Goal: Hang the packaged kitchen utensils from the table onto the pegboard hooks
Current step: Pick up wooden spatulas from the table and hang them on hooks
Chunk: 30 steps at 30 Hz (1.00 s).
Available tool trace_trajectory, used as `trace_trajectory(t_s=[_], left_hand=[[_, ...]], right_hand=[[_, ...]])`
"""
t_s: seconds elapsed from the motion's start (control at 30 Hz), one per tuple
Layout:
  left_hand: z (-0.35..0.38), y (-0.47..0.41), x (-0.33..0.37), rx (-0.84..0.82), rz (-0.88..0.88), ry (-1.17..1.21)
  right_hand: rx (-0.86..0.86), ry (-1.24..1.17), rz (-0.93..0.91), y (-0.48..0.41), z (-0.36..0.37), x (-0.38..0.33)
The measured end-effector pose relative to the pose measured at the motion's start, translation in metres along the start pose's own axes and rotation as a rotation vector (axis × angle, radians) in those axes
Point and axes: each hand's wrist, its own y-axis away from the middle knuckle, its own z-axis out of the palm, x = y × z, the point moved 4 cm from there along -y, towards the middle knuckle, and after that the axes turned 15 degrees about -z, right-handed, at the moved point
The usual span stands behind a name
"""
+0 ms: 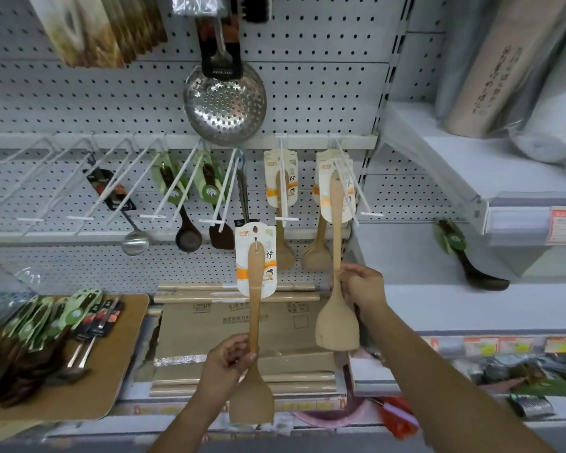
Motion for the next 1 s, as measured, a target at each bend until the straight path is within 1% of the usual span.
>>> trace_trajectory(t_s=[0.1,0.23,0.37,0.5,0.67,0.87,0.93,1.0], left_hand=[[-0.001,0.001,-0.001,0.005,-0.002,0.023],[0.0,0.004,0.002,-0.004,-0.024,0.06],[0.003,0.004,0.003,-0.012,-0.031,0.055],[0.006,0.002,0.002,-0.026,-0.027,0.031],[0.01,0.002,0.004,-0.046,-0.026,0.034],[0.015,0.006,0.01,-0.088,-0.012,0.044],[0.016,0.006,0.014,-0.107,-0.004,0.042],[0.017,0.005,0.018,-0.126,0.003,0.048]], right_hand=[[0.028,0.007,0.02,-0.019,0.007,-0.004],[0.013,0.034,0.039,-0.032,0.011,0.004],[-0.016,0.099,0.049,-0.042,0.011,0.015],[0.012,0.138,0.055,-0.054,0.006,0.024],[0.003,0.164,0.065,-0.063,-0.002,0.032],[0.002,0.245,0.011,-0.061,-0.015,0.027],[-0.002,0.216,-0.02,-0.059,-0.016,0.02],[-0.063,0.128,-0.042,-0.049,-0.007,0.004]])
